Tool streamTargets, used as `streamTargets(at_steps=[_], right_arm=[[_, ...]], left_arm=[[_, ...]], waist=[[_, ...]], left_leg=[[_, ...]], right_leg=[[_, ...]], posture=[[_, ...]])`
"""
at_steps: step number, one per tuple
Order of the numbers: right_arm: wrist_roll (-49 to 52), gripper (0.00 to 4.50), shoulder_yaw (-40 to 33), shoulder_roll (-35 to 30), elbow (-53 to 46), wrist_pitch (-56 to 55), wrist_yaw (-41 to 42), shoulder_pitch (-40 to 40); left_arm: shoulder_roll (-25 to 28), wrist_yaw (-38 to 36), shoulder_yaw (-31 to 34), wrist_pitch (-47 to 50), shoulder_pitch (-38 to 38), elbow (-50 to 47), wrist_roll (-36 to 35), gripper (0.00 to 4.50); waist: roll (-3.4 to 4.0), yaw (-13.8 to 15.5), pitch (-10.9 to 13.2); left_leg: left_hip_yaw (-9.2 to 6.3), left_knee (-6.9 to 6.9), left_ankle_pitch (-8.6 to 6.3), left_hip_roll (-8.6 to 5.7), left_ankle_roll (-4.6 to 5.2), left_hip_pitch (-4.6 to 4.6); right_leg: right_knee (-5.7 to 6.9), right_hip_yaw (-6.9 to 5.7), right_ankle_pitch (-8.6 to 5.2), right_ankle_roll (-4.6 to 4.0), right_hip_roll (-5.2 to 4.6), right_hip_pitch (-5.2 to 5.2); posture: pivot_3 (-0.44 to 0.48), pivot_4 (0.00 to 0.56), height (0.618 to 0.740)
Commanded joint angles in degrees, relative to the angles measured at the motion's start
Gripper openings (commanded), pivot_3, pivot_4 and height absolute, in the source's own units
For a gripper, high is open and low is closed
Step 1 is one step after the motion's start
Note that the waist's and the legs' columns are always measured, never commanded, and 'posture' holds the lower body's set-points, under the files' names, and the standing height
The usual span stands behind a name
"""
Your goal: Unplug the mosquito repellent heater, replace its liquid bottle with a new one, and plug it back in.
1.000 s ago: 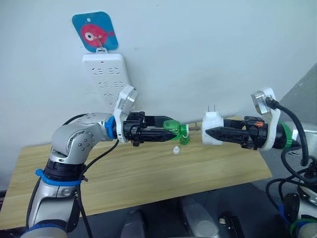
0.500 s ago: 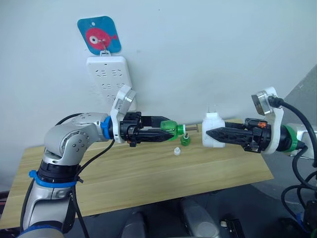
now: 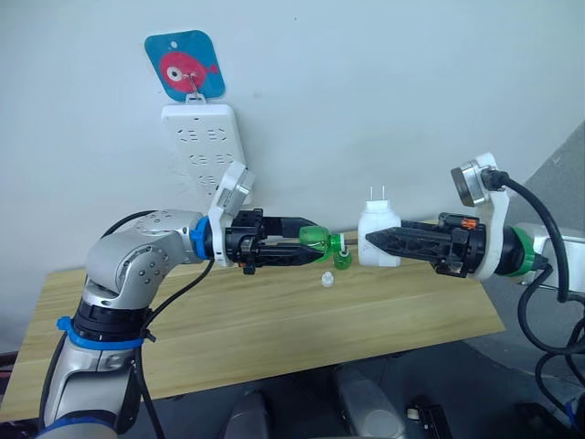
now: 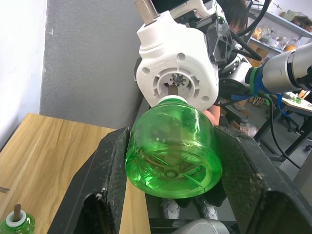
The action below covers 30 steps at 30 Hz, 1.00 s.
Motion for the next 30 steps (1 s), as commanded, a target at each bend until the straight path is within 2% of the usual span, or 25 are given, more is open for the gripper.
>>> streamTargets(at_steps=[1,16,30], right_arm=[[0.83,2.97,0.02,-0.92,-1.32,-2.09,0.55,-0.02],[1.71,2.97,2.66,-3.01,-1.82,-2.46,2.99,-0.57],[1.43,2.97,5.23,-0.83,-1.49,-4.68,1.87,-1.99]], left_arm=[[0.24,-0.37,0.59,-0.66,-0.37,-1.46,-0.34,2.34],[0.70,-2.31,-0.89,-2.05,-0.46,-1.08,1.68,2.34],[0.02,-2.42,-1.27,-2.33,0.34,-1.87,1.91,2.34]], waist=[[0.00,0.02,-0.01],[0.01,0.77,-0.04],[0.01,0.96,-0.07]], left_leg=[[0.00,0.00,0.00,0.00,0.00,0.00],[0.01,0.03,0.00,0.00,0.00,0.01],[0.00,0.05,0.00,0.01,0.00,0.02]], right_leg=[[0.00,0.00,0.00,0.00,0.00,0.00],[0.03,0.00,0.04,-0.07,0.00,0.00],[0.04,0.00,0.06,-0.10,0.00,0.01]], posture=[[-0.225,0.106,0.740],[-0.220,0.109,0.740],[-0.215,0.110,0.740]])
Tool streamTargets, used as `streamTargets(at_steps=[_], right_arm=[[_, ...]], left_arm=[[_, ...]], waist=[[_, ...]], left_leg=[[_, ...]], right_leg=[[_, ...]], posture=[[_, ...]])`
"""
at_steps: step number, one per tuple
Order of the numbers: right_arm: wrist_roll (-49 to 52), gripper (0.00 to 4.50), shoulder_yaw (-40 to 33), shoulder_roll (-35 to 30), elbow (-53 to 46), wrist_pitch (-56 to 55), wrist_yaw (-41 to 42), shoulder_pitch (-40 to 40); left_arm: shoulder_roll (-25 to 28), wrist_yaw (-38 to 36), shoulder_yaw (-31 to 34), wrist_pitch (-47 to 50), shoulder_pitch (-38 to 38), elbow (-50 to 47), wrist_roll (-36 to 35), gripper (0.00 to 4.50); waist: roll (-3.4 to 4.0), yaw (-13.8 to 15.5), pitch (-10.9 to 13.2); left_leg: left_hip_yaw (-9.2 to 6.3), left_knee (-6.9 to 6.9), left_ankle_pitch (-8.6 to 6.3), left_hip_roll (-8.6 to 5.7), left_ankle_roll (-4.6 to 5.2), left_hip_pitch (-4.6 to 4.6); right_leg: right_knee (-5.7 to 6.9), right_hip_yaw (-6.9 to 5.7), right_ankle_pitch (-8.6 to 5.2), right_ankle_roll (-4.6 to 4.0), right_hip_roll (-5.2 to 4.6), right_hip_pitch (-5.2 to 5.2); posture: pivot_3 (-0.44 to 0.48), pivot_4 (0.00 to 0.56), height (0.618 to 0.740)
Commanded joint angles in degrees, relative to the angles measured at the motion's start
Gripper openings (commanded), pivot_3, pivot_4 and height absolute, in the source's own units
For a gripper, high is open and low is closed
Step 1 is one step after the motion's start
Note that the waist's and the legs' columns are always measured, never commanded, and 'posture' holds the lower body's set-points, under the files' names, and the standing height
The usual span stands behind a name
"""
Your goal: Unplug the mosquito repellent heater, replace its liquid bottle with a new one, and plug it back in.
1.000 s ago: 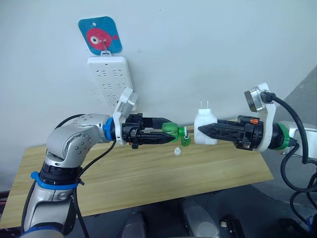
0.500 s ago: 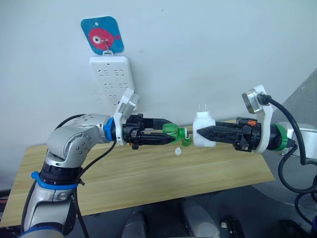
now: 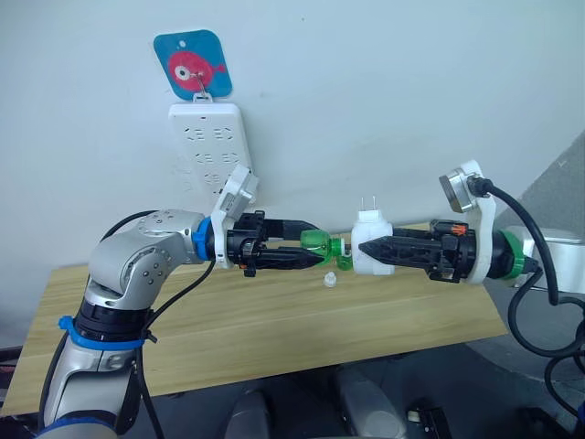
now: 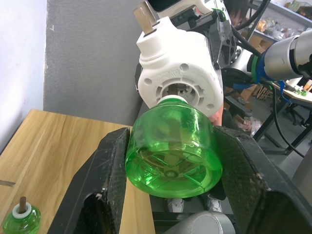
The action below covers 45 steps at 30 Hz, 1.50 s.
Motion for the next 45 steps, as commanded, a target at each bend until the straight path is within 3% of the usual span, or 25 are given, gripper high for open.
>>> streamTargets(at_steps=[1,9,27,45], right_arm=[[1.54,2.97,0.05,0.89,-1.38,-1.60,0.25,-1.58],[0.37,2.97,0.87,2.37,-2.05,-1.94,-1.06,-1.30],[-3.92,2.97,-1.11,-3.17,0.10,1.45,5.49,0.22],[-5.46,2.97,0.26,-1.56,1.45,2.48,6.74,-2.25]], left_arm=[[-0.35,-0.82,-0.33,-0.97,-0.04,-1.97,-0.47,2.34],[-0.65,-0.70,-0.19,-0.90,0.53,-2.62,-0.92,2.34],[2.95,-3.88,-0.42,-2.32,-0.98,-1.52,1.38,2.34],[2.45,-4.63,-1.98,-3.69,-0.84,-1.22,3.38,2.34]], waist=[[0.00,0.03,-0.01],[0.00,0.06,-0.07],[0.02,0.08,-0.75],[0.02,0.09,-1.26]], left_leg=[[0.00,0.00,0.00,0.00,0.00,0.00],[-0.01,0.01,0.00,0.00,0.00,0.00],[0.00,0.01,0.00,0.00,0.01,0.01],[-0.01,0.01,0.00,0.00,0.01,0.05]], right_leg=[[0.00,0.00,0.00,-0.01,0.00,0.00],[0.01,0.00,0.02,-0.03,0.00,0.00],[0.02,-0.01,0.03,-0.04,0.00,0.01],[0.02,-0.01,0.02,-0.04,0.00,0.04]], posture=[[-0.215,0.110,0.740],[-0.211,0.108,0.740],[-0.206,0.101,0.740],[-0.206,0.100,0.740]])
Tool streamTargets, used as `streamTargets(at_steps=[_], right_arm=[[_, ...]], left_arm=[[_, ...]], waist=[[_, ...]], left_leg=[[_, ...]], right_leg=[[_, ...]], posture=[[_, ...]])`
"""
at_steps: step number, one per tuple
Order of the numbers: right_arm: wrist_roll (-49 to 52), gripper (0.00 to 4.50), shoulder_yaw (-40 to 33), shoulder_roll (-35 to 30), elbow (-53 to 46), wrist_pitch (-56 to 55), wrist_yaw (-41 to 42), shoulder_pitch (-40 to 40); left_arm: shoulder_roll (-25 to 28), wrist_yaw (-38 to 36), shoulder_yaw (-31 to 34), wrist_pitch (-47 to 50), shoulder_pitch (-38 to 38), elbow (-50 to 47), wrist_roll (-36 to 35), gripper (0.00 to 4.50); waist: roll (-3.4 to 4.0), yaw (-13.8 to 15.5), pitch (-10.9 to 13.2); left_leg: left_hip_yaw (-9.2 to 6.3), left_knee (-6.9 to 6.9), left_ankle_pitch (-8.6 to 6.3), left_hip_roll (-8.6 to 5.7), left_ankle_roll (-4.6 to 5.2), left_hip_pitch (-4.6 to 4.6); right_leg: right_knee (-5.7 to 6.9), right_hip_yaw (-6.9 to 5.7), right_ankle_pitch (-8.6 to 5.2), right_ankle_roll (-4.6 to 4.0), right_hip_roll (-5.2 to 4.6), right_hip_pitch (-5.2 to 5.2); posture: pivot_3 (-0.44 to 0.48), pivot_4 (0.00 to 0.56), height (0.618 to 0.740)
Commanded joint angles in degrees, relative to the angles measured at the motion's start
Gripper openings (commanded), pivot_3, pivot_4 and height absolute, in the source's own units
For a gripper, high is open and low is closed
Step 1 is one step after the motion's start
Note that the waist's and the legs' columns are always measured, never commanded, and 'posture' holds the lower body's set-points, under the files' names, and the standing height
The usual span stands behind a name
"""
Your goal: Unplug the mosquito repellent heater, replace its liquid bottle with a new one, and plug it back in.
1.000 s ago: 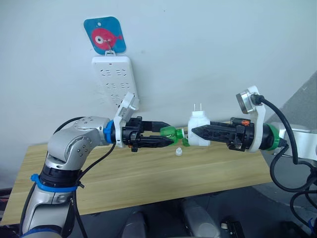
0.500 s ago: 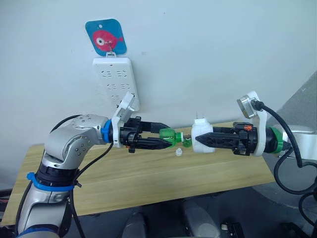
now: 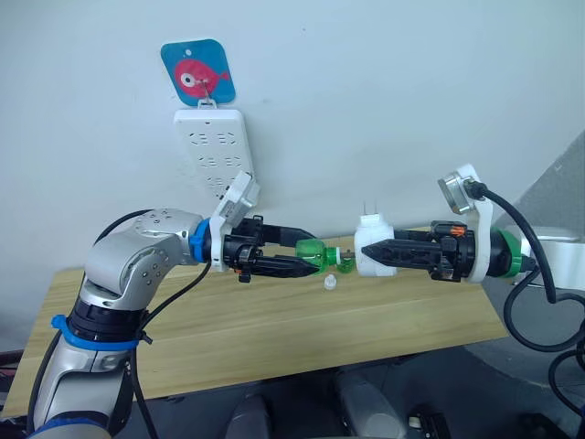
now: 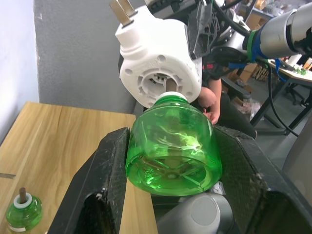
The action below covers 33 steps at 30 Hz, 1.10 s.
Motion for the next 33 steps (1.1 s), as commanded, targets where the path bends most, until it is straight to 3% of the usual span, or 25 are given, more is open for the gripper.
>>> streamTargets(at_steps=[1,33], right_arm=[[0.51,2.97,-0.60,0.06,-0.37,0.35,1.49,-1.52],[-2.00,2.97,0.98,3.66,0.08,2.30,1.09,-3.71]], left_arm=[[0.12,-0.84,0.44,-2.18,-0.40,-0.92,0.54,2.34],[-1.96,1.19,1.40,-1.22,-0.47,-1.93,-0.38,2.34]], waist=[[0.01,-0.01,0.00],[0.00,0.01,-0.03]], left_leg=[[0.00,0.00,0.00,0.00,0.00,0.00],[0.00,0.00,0.00,0.00,0.00,0.02]], right_leg=[[0.00,0.00,0.00,-0.01,0.00,0.00],[0.01,0.00,0.01,-0.02,0.00,0.01]], posture=[[-0.206,0.100,0.740],[-0.201,0.108,0.740]])
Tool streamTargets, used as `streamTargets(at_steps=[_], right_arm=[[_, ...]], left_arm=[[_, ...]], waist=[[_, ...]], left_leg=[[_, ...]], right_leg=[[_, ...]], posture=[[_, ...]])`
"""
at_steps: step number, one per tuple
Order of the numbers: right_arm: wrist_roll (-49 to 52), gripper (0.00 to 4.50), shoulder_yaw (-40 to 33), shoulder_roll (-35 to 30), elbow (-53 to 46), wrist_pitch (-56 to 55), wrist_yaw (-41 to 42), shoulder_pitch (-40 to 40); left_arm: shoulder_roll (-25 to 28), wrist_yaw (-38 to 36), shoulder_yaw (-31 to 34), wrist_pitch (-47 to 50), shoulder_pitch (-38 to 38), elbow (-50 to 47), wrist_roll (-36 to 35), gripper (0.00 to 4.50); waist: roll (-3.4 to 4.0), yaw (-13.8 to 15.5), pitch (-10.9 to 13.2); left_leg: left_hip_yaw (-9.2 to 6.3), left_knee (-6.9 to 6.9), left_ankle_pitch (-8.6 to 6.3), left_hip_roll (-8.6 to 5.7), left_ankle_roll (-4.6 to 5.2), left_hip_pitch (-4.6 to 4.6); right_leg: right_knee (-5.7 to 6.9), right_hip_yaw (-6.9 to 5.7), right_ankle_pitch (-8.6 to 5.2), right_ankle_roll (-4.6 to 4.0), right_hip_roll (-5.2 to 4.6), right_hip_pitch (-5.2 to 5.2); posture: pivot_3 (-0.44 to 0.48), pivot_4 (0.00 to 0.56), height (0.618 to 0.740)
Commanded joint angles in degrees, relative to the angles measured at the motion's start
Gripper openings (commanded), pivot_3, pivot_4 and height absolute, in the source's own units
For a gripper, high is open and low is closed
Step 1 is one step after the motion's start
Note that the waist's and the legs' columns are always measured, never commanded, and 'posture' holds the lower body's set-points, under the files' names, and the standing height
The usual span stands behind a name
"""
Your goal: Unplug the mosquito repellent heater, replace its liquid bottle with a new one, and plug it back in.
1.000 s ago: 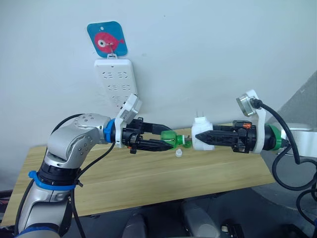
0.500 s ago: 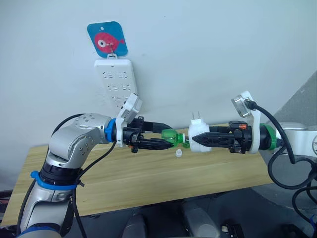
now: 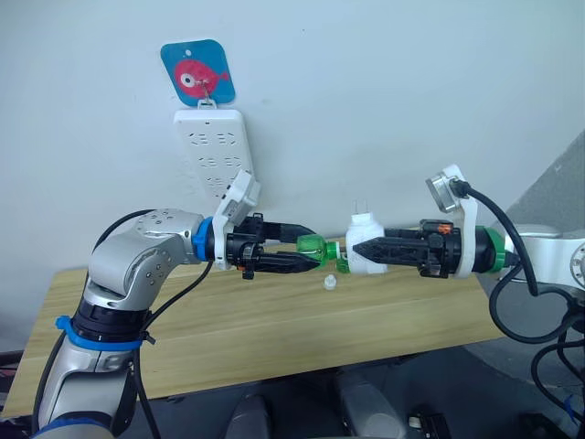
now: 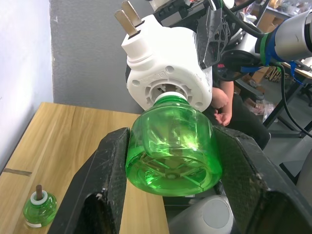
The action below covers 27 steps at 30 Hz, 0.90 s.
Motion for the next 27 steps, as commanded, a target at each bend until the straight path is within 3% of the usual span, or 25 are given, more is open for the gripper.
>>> streamTargets(at_steps=[1,12,27], right_arm=[[0.68,2.97,-0.81,-0.68,-1.64,0.83,1.67,-0.98],[-1.13,2.97,-2.71,-4.07,0.33,2.20,5.04,-0.44],[-1.26,2.97,-2.16,-2.10,1.14,1.89,4.93,-1.24]], left_arm=[[-0.45,-0.74,0.41,-0.77,-0.50,-2.37,-1.46,2.34],[0.75,-1.44,0.69,-0.33,0.32,-2.83,-1.52,2.34],[0.18,-1.77,0.49,-2.34,1.77,-1.99,-0.71,2.34]], waist=[[0.00,0.00,0.00],[0.00,-0.01,0.00],[0.00,0.00,0.00]], left_leg=[[0.00,0.00,0.00,0.00,0.00,0.00],[0.00,0.00,0.00,0.00,0.00,0.01],[0.01,0.00,0.00,0.00,0.00,0.02]], right_leg=[[0.00,0.00,0.00,0.00,0.00,0.00],[0.00,0.00,-0.01,0.01,0.00,0.01],[0.00,0.00,-0.01,0.01,0.00,0.02]], posture=[[-0.201,0.108,0.740],[-0.201,0.108,0.740],[-0.197,0.110,0.740]])
